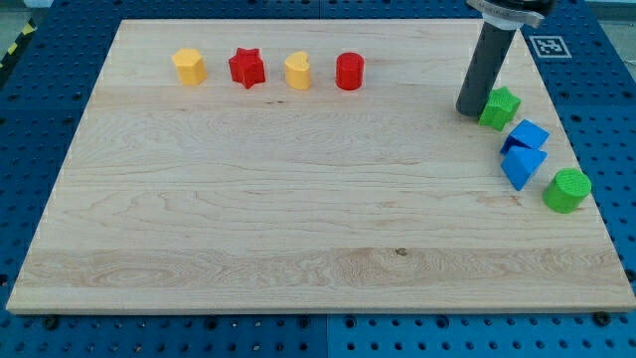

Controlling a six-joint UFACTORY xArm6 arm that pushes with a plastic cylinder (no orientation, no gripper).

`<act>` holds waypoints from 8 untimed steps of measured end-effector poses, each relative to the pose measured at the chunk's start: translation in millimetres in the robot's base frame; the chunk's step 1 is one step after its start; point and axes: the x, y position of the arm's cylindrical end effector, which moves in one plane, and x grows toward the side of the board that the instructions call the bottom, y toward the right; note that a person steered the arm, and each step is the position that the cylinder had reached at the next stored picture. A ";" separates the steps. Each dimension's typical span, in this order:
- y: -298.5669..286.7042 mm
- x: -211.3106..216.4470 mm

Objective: Move your arm closer to the red circle

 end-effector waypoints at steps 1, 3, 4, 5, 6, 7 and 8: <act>-11.2 0.0; -63.6 -40.5; -63.6 -54.8; -63.6 -56.3; -63.6 -57.0; -63.6 -57.9; -63.6 -57.9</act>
